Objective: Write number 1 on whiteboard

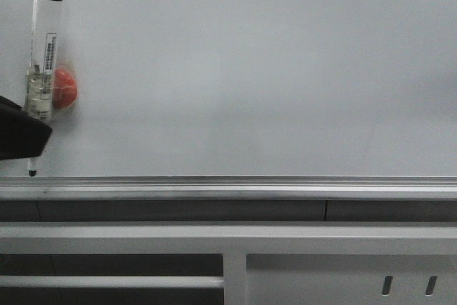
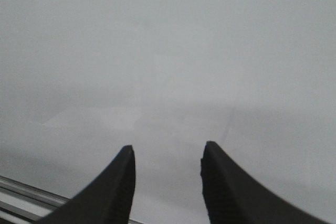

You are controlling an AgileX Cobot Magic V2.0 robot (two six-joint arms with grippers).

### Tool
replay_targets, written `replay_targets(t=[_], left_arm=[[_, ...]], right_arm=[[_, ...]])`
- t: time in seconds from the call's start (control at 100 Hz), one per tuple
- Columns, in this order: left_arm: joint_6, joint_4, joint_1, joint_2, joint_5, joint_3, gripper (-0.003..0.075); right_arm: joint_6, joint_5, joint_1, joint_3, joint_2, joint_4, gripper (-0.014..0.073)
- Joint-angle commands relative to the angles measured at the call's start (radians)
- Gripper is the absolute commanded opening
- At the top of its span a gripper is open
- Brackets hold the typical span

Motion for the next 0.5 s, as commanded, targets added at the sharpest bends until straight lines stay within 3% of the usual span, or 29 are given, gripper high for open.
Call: replay_targets(t=[0.0,0.09,0.29,0.49], left_arm=[[0.001,-0.083,-0.039,0.041,-0.217,-0.037,0.0327],[0.001,-0.135,-0.072,0.089,-0.292,-0.037,0.0327],[-0.001,-0.151,-0.114,0.136,-0.315,-0.037,0.0326],[-0.003,-0.254,-0.149,0.124,-0.492,-0.037,0.0326]], right_arm=[[-0.01,-0.087,-0.004,-0.034,0.022,0.007,0.0269],[-0.01,-0.087,-0.004,-0.034,0.022,0.007,0.0269],[-0.01,-0.087,-0.004,-0.034,0.022,0.007,0.0269],[-0.01,-0.087,-0.004,-0.034,0.022,0.007,0.0269]])
